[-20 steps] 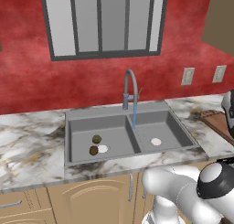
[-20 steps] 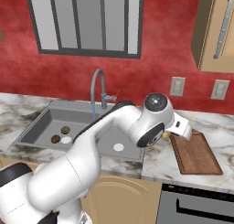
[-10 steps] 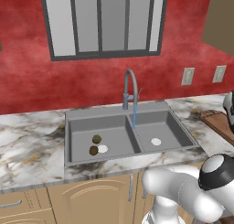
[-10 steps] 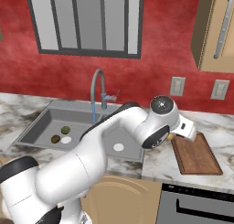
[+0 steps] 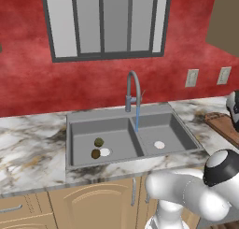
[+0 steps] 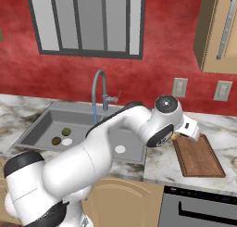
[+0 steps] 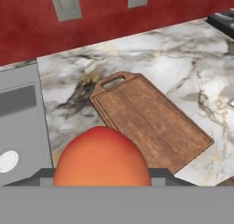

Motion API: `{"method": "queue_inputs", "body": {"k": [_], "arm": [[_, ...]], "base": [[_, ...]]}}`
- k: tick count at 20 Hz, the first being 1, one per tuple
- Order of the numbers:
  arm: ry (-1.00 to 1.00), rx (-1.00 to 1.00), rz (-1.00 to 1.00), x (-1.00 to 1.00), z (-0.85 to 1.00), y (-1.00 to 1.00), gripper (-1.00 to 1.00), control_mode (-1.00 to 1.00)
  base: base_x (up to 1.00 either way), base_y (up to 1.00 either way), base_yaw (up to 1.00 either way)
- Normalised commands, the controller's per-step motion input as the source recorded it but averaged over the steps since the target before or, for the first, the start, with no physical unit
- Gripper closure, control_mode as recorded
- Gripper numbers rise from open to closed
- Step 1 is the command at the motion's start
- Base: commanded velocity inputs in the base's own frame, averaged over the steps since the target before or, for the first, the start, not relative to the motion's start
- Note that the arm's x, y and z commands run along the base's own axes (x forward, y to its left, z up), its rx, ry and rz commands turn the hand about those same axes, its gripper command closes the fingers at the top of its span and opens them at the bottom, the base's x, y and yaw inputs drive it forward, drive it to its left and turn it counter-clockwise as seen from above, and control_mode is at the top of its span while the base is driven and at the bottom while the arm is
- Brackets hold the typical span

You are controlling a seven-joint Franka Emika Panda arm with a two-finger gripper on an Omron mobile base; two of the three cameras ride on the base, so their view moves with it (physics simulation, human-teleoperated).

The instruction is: Pick the kiwi, mango, kiwi from the sink and place them on the cutting board to airdry. Then turn off the sink faucet.

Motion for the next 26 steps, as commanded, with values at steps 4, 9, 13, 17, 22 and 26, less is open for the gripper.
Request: {"method": "queue_inputs", "body": {"k": [4,9,13,17,22,26], "arm": [[0.00,0.00,0.00,0.04,-0.25,-0.09,1.00,-1.00],[0.00,0.00,0.00,0.10,-0.25,-0.08,1.00,-1.00],[0.00,0.00,0.00,0.12,-0.20,-0.10,1.00,-1.00],[0.00,0.00,0.00,0.10,-0.20,-0.18,1.00,-1.00],[0.00,0.00,0.00,0.12,-0.19,-0.17,1.00,-1.00],[0.00,0.00,0.00,0.17,-0.11,-0.09,1.00,-1.00]], "base": [[0.00,0.00,0.00],[0.00,0.00,0.00],[0.00,0.00,0.00],[0.00,0.00,0.00],[0.00,0.00,0.00],[0.00,0.00,0.00]]}}
